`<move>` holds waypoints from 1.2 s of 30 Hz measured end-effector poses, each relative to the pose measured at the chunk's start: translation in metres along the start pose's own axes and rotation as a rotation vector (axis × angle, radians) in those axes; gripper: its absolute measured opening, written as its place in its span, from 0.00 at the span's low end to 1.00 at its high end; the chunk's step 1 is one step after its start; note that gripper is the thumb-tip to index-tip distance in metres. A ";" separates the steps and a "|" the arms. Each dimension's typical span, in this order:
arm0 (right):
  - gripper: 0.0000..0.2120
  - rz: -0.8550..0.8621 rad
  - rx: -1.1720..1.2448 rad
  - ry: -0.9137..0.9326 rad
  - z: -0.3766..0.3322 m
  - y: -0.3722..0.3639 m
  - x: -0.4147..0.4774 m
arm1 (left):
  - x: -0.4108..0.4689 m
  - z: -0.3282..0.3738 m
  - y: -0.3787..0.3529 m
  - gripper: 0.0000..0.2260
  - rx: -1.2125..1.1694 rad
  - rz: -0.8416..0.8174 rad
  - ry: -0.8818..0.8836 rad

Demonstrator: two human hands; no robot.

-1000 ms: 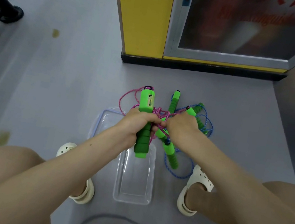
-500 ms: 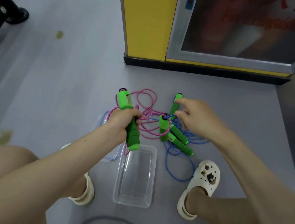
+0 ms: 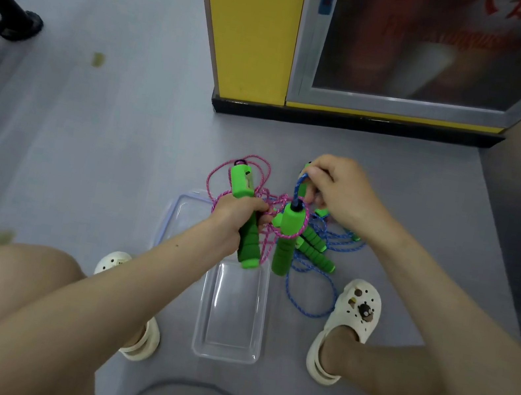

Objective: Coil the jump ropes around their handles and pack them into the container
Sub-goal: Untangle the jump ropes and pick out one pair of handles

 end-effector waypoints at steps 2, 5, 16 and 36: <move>0.12 -0.025 0.078 -0.036 0.001 0.004 0.000 | -0.001 -0.004 -0.003 0.06 -0.033 -0.018 0.016; 0.13 -0.098 0.064 -0.050 0.001 0.004 -0.001 | 0.000 -0.001 -0.007 0.06 -0.153 -0.045 -0.019; 0.10 -0.008 -0.013 0.047 0.004 0.004 -0.005 | -0.003 0.008 -0.019 0.06 -0.007 -0.072 -0.165; 0.12 -0.101 0.241 -0.042 -0.002 0.001 -0.003 | -0.012 0.010 -0.017 0.07 0.009 -0.093 -0.271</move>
Point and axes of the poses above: each hand's wrist, its own x-axis towards the middle knuckle, its own y-axis out of the back of the hand, z = x × y, the point moved 2 cm from there along x, towards the middle knuckle, and after that the axes turned 14 degrees about -y, right-handed, at the moved point
